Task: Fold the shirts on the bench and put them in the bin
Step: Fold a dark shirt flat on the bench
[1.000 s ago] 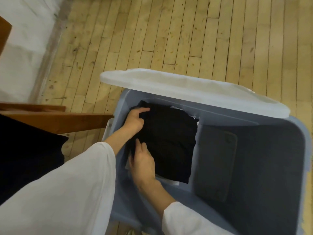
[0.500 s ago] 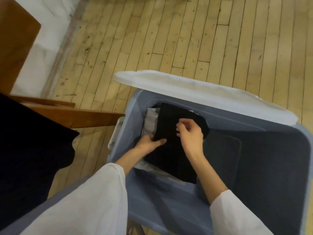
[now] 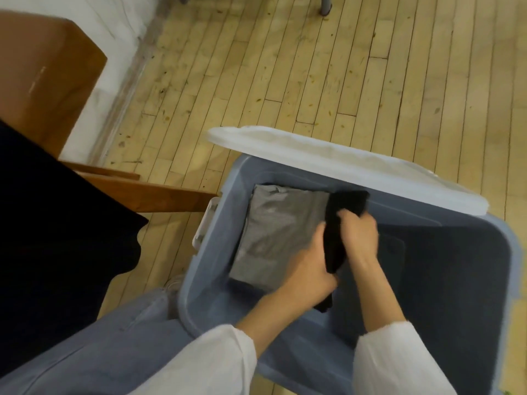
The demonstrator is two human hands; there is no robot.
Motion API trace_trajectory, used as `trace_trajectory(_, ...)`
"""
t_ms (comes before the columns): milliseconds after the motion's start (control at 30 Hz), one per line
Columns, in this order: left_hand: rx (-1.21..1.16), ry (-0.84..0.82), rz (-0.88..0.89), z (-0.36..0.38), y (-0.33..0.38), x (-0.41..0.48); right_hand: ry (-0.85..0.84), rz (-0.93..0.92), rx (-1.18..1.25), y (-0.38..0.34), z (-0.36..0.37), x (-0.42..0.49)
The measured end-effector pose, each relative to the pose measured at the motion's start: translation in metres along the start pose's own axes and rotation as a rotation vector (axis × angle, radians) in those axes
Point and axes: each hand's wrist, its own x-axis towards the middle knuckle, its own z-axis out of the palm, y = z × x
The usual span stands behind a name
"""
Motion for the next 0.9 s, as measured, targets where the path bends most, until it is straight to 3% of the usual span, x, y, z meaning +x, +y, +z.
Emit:
trace_trajectory(100,-0.179,-0.125,-0.051,0.019,0.019,-0.017,0.124,0.053,0.424,0.009,-0.035,-0.032)
trace_trajectory(200,-0.334,-0.168,-0.021,0.011,0.027,-0.030,0.149,-0.074,0.533,0.001,-0.046,-0.056)
trace_trajectory(333,-0.446,-0.040,-0.068,-0.024,0.009,-0.029,0.103,-0.227,0.276,-0.018,-0.023,-0.059)
trace_trajectory(500,-0.551,0.152,-0.412,-0.070,-0.046,-0.013,-0.028,-0.273,0.007,-0.021,0.059,-0.038)
trace_trajectory(633,-0.597,0.197,-0.633,-0.076,-0.088,-0.008,-0.107,-0.358,-0.210,-0.010,0.113,-0.015)
trace_trajectory(733,-0.873,0.281,-0.806,-0.070,-0.110,-0.010,-0.217,-0.468,-0.444,0.006,0.144,-0.006)
trace_trajectory(833,-1.037,0.328,-0.873,-0.063,-0.127,-0.009,-0.402,-0.489,-0.463,0.018,0.157,-0.003)
trace_trajectory(900,-1.038,0.338,-0.875,-0.062,-0.135,-0.005,-0.358,-0.586,-0.453,0.024,0.152,0.000)
